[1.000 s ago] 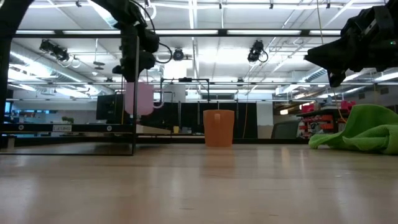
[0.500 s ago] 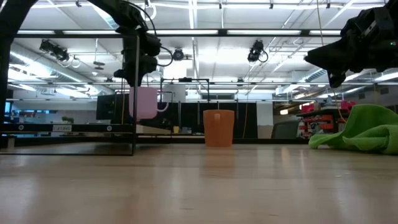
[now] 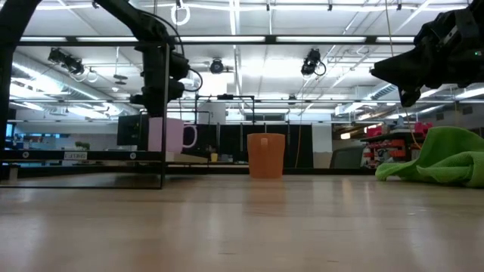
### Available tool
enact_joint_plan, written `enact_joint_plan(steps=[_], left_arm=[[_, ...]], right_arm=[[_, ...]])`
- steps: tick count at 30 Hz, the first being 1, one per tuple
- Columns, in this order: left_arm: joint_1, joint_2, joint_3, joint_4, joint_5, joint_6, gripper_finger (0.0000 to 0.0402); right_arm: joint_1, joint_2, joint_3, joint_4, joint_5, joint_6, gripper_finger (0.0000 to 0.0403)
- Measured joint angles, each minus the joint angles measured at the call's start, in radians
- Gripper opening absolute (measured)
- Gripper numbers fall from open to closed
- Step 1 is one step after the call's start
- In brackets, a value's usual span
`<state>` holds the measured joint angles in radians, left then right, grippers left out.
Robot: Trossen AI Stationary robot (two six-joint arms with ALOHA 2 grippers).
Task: Stack small to large cups/mugs on shelf
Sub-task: Put the pink mug on the shelf
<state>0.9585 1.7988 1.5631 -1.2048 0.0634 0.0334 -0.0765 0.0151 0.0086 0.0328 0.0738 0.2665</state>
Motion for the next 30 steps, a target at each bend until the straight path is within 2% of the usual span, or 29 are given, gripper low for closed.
enact_joint_plan(steps=[30], left_arm=[[-0.032,0.0,0.0,0.011,-0.025,0.091,0.0011]], right_arm=[[0.0,0.0,0.0,0.0,0.0,-0.007,0.0077]])
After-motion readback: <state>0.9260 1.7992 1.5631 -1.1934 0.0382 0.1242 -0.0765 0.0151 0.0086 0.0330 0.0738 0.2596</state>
